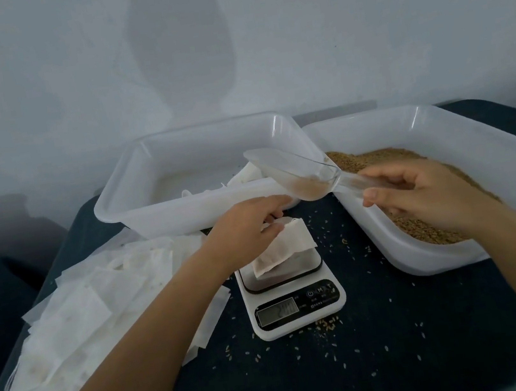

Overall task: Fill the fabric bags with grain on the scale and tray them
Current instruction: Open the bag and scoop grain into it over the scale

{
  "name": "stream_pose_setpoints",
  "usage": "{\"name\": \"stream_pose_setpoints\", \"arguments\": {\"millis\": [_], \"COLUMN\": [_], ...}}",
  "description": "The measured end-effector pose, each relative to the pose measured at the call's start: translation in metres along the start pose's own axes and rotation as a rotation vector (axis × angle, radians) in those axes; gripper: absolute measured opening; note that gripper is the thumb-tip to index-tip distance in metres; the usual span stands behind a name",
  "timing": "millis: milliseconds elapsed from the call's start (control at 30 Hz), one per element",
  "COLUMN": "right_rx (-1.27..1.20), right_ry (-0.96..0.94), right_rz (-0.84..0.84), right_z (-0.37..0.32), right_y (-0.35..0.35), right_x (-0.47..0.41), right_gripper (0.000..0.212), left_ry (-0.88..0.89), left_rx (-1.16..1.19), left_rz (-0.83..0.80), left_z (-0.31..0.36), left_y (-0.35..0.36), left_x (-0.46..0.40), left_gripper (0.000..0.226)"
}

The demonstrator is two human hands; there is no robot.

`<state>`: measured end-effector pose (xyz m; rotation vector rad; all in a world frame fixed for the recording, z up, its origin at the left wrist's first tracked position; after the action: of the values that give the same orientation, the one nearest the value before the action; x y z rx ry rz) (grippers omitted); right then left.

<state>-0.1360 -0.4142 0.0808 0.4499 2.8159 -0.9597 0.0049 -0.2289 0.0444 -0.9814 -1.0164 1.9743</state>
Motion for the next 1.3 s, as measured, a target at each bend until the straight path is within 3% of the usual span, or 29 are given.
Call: {"name": "stream_pose_setpoints", "arguments": {"millis": [333, 433, 567, 1000, 1067, 1167, 1300], "right_rx": [0.034, 0.060, -0.002, 0.045, 0.034, 0.007, 0.001], "right_ry": [-0.039, -0.089, -0.054, -0.081, -0.058, -0.017, -0.005], "right_rz": [0.038, 0.033, 0.022, 0.007, 0.030, 0.058, 0.066], "right_z": [0.004, 0.000, 0.004, 0.006, 0.007, 0.009, 0.009], "right_y": [0.008, 0.011, 0.012, 0.012, 0.008, 0.001, -0.006], "right_x": [0.004, 0.005, 0.003, 0.006, 0.007, 0.009, 0.013], "right_gripper": [0.025, 0.041, 0.025, 0.027, 0.024, 0.024, 0.030], "left_ry": [-0.042, -0.045, -0.058, 0.003, 0.070, 0.170, 0.233], "left_rx": [0.025, 0.023, 0.035, 0.028, -0.033, -0.373, -0.587], "left_rz": [0.074, 0.078, 0.084, 0.082, 0.061, -0.014, -0.198], "left_z": [-0.005, -0.006, -0.007, 0.002, 0.011, 0.022, 0.031], "left_y": [-0.005, -0.003, -0.002, 0.000, 0.003, 0.013, 0.028], "left_x": [0.019, 0.024, 0.027, 0.023, 0.016, 0.000, -0.018], "left_gripper": [0.037, 0.037, 0.036, 0.031, 0.034, 0.045, 0.054]}}
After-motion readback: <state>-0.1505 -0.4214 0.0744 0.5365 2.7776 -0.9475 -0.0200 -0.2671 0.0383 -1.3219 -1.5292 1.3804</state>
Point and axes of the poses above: each hand's wrist, its own x-axis away from the middle knuckle, its own y-axis out of the palm, z = x × y, the point moved 5 cm from there along -x, towards the middle knuckle, and after that the axes turned 1 degree about y, right-handed, at the moved point
